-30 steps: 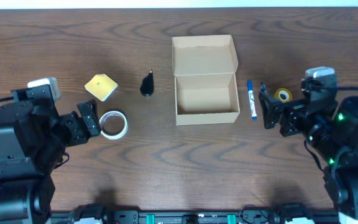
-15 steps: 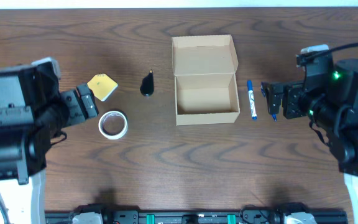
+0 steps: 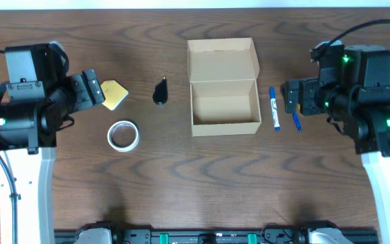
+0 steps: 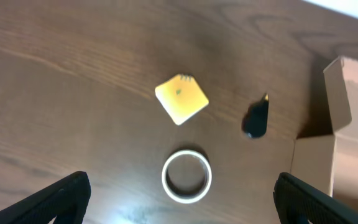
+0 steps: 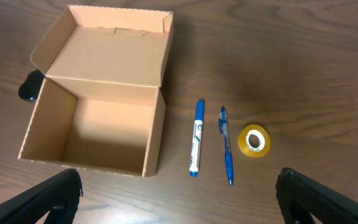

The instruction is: Pack container

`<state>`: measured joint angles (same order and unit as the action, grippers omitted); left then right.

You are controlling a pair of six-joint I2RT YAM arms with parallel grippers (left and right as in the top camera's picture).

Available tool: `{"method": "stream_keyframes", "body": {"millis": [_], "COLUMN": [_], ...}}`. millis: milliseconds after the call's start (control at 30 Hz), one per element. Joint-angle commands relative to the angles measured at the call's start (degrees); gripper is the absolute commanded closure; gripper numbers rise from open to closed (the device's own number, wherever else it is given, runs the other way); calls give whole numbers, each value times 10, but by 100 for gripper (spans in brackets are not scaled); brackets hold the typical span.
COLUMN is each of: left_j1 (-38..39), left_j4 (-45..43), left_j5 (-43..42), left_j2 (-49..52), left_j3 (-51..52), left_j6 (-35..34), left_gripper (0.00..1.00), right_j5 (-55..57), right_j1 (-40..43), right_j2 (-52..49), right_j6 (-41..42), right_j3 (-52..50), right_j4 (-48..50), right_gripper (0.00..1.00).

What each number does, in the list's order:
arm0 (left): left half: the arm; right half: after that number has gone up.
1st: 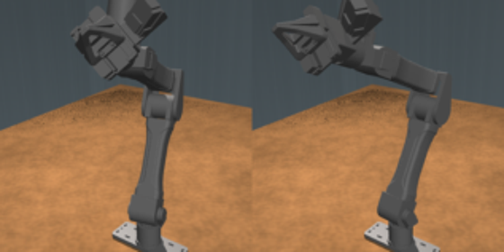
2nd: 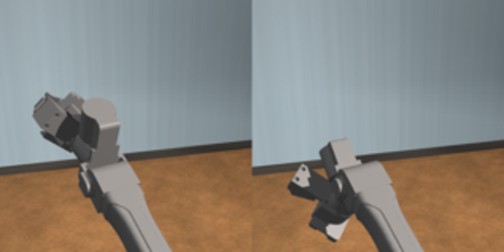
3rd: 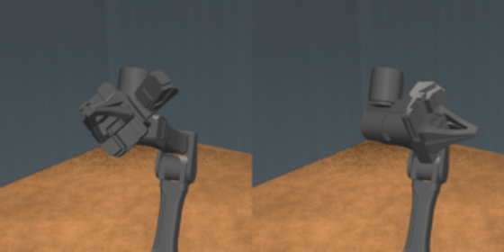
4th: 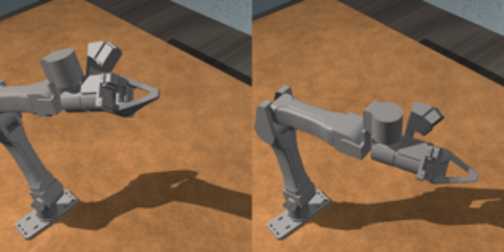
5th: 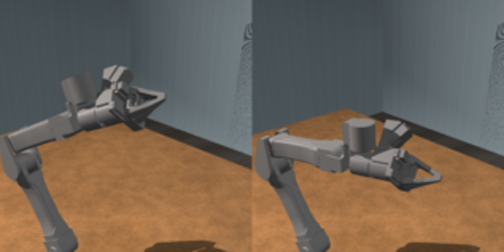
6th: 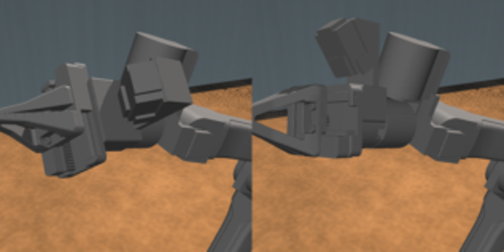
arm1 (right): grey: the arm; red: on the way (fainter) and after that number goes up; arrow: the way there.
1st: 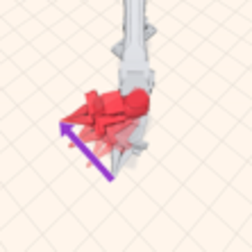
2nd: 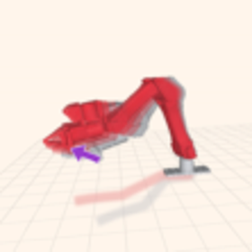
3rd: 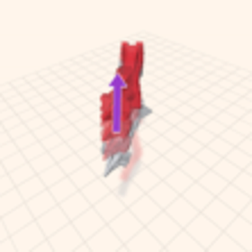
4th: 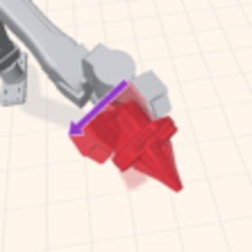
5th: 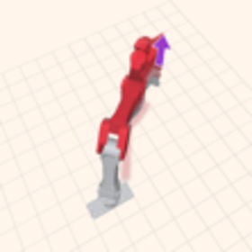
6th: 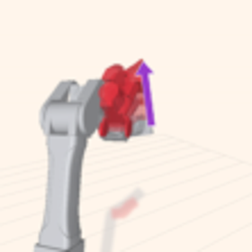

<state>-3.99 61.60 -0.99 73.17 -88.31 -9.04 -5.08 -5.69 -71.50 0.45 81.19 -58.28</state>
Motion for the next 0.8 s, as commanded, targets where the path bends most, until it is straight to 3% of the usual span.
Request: {"method": "stream_keyframes", "body": {"millis": [0,267,433,767], "left_j1": [-2,-2,-2,-2], "left_j4": [-15,-15,-14,30], "left_j5": [12,22,40,35], "left_j2": [1,4,6,5], "left_j3": [-12,-18,-19,-19], "left_j6": [-4,-6,-80,-88], "left_gripper": [5,5,5,5], "right_j5": [16,47,47,10], "right_j1": [-4,-2,2,11], "right_j2": [-4,-50,-76,-59], "right_j6": [7,-3,31,23], "right_j3": [31,40,40,40], "right_j4": [6,66,109,109], "right_gripper": [1,1,1,1]}}
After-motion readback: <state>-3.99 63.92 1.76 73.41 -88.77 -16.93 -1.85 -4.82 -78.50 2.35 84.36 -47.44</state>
